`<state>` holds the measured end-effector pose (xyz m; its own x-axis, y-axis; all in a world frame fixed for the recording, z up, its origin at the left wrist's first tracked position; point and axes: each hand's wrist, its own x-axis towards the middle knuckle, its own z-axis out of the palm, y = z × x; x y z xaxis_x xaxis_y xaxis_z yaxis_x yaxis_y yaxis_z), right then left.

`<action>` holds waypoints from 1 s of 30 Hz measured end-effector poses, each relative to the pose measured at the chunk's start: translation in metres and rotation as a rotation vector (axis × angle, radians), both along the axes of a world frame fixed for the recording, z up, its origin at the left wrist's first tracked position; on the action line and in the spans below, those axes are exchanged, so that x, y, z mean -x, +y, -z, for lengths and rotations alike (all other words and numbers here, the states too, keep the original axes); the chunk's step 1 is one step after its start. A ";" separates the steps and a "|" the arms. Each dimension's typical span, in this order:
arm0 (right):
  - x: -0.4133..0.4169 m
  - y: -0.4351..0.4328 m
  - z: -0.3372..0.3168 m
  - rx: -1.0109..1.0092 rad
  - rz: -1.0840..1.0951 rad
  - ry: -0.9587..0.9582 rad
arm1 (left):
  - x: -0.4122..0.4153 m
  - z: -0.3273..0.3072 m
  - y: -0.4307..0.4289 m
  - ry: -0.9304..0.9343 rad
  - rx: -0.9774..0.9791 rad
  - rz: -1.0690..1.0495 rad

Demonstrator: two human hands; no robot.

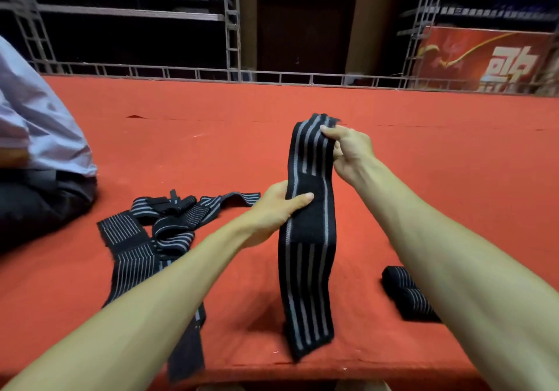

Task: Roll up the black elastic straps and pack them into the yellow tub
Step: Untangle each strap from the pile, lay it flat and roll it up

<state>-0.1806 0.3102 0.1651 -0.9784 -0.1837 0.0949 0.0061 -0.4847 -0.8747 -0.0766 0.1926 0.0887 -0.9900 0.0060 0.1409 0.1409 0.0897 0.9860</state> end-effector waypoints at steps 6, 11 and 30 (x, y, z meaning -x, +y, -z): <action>0.013 0.004 0.015 -0.365 0.083 0.201 | -0.020 -0.012 0.001 -0.112 -0.196 0.093; 0.043 -0.009 0.078 -0.610 0.119 0.172 | -0.011 0.039 -0.001 -0.300 -0.253 0.020; 0.158 -0.096 0.237 -0.901 0.104 0.021 | 0.100 0.178 -0.058 -0.325 0.544 -0.352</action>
<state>-0.3383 0.2145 -0.0715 -0.9939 -0.1080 -0.0237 -0.0199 0.3860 -0.9223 -0.1762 0.1344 -0.0890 -0.9374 -0.3356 -0.0931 -0.2796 0.5658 0.7757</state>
